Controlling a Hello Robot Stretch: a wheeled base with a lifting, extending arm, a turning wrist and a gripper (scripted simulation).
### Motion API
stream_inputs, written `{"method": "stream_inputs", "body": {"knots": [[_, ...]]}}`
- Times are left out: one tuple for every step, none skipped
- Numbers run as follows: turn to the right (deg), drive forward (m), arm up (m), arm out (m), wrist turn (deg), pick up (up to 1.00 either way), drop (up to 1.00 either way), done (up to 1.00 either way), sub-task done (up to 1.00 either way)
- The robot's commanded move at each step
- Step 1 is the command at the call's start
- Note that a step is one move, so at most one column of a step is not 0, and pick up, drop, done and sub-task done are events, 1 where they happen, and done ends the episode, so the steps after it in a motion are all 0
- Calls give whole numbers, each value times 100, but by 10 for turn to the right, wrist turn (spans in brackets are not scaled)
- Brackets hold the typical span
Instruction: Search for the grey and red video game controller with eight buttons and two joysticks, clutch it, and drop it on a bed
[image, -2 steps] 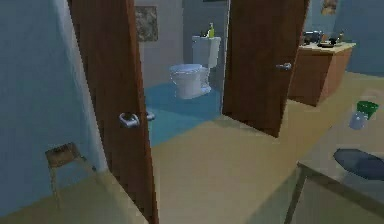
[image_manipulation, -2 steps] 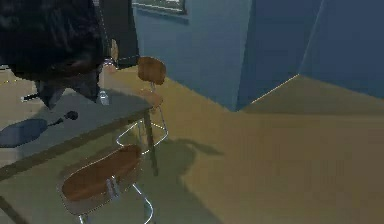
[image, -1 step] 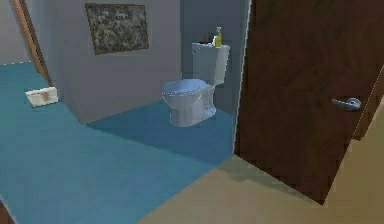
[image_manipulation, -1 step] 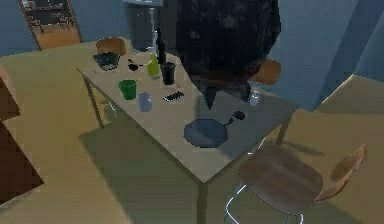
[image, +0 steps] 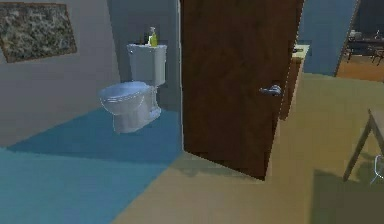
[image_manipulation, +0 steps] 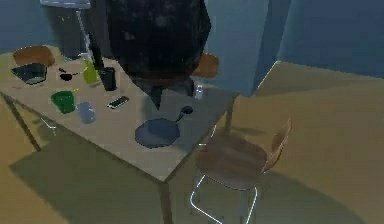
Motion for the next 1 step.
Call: {"method": "stream_inputs", "body": {"knots": [[30,0,0,0,0,0,0,0,0]]}}
